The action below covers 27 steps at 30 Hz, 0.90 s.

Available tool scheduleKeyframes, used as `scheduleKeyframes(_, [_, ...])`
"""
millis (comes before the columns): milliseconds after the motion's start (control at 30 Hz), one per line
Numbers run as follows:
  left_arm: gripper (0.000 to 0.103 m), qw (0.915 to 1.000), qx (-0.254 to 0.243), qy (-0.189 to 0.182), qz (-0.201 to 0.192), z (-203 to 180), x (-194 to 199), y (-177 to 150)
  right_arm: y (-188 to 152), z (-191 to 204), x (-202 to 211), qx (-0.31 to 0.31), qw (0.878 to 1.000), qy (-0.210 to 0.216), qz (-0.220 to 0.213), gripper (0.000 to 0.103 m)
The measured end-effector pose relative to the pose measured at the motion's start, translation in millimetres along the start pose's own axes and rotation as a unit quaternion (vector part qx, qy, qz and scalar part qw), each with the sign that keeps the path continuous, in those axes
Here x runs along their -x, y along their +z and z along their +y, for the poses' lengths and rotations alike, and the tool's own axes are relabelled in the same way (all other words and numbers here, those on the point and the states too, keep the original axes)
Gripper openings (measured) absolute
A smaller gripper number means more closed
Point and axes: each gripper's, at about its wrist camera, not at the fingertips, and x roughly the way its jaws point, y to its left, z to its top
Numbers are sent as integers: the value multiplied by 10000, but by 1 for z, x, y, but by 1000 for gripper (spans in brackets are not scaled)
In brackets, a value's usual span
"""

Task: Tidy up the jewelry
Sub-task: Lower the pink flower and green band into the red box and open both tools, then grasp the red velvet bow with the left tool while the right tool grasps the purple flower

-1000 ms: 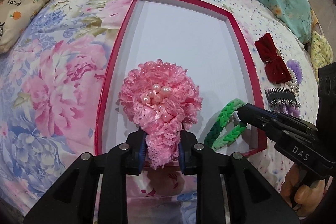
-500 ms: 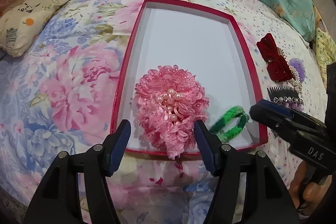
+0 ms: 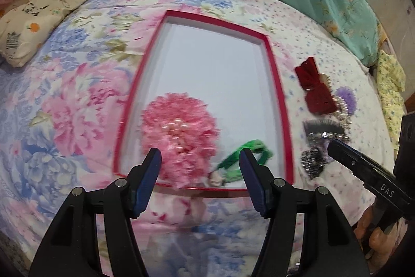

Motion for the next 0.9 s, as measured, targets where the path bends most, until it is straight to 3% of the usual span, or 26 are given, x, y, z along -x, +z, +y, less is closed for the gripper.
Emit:
scheduleKeyframes(467, [64, 9947, -701, -740, 166, -97, -16, 29, 8, -120, 76, -1128, 9868, -888, -750, 46])
scheduleKeyframes(533, [71, 9933, -809, -814, 166, -112, -20, 33, 10, -130, 80, -1209, 9848, -938, -820, 46])
scheduleKeyframes(900, [71, 9831, -1015, -1423, 552, -188, -77, 59, 41, -185, 77, -1631, 9753, -1147, -948, 46])
